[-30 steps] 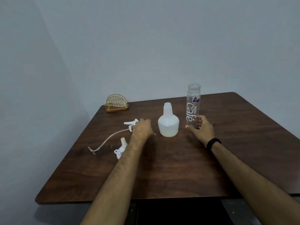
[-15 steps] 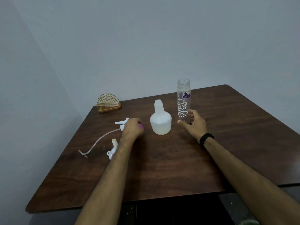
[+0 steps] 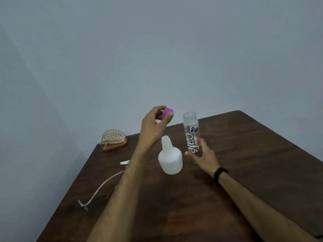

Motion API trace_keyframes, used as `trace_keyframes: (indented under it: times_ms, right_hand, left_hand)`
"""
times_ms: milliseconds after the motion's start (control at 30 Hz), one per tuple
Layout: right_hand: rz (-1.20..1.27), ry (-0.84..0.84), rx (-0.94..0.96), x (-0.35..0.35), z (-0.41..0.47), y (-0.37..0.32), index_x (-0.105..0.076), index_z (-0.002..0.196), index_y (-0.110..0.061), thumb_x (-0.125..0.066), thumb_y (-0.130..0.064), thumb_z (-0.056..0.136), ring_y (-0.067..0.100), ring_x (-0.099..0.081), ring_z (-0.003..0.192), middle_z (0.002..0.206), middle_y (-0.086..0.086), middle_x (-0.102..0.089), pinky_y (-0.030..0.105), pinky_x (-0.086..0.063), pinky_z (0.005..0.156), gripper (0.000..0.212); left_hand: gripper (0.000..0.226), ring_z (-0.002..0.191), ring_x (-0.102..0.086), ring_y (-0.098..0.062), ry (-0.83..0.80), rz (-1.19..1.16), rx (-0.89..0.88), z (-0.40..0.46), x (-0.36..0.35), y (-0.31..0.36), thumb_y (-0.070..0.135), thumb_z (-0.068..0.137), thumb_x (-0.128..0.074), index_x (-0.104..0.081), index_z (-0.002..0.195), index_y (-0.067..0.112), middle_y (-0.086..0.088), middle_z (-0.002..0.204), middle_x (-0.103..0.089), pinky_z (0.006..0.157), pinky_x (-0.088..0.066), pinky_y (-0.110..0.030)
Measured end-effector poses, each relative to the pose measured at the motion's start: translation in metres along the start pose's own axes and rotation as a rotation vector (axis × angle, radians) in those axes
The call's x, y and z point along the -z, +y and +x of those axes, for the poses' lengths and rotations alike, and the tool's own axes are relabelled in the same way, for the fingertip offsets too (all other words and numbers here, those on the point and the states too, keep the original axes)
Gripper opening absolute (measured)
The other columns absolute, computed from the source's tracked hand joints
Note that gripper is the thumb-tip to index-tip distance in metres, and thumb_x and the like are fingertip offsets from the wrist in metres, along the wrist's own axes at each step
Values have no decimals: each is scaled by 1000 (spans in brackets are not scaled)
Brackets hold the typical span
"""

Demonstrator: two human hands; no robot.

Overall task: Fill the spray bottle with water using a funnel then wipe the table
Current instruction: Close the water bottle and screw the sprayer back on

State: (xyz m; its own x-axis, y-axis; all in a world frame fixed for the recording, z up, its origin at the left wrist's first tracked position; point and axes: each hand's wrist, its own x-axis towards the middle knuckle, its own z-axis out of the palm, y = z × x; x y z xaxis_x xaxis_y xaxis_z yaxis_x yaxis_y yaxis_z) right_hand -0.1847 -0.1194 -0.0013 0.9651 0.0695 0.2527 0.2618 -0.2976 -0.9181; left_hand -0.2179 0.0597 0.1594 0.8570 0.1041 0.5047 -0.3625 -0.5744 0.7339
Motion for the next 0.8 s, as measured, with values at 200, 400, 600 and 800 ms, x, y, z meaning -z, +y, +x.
trace_keyframes:
  times_ms: [200,400,600,800]
  right_hand:
    - [11,-6,10,1,0,7,-40,138,-29,-78,-35,81,9,-59,111,127,-6,-62,24,-45,89,69]
    - [-11,-8,33,-1,5,16,-39,136,-31,-79,-39,80,10,-61,111,127,-8,-62,32,-51,94,70]
    - [-21,7,46,-2,5,18,-39,132,-36,-79,-41,79,7,-62,107,122,-11,-64,33,-54,92,67]
    - [-13,11,40,-2,4,18,-39,131,-38,-79,-40,78,7,-62,109,124,-11,-63,37,-54,93,66]
  left_hand:
    - [49,103,-57,-10,-91,158,-128,15,-34,17,41,91,-69,-60,132,17,2,122,-61,80,-44,-12]
    - [48,101,-57,-12,-159,267,-177,18,-49,13,45,89,-70,-62,128,19,1,113,-60,83,-46,-20]
    - [51,97,-53,-13,-245,519,-184,26,-56,30,57,86,-66,-66,123,23,4,105,-55,81,-49,-33]
    - [44,101,-58,-16,-298,425,-134,28,-57,31,48,89,-68,-67,125,23,1,109,-60,86,-49,-33]
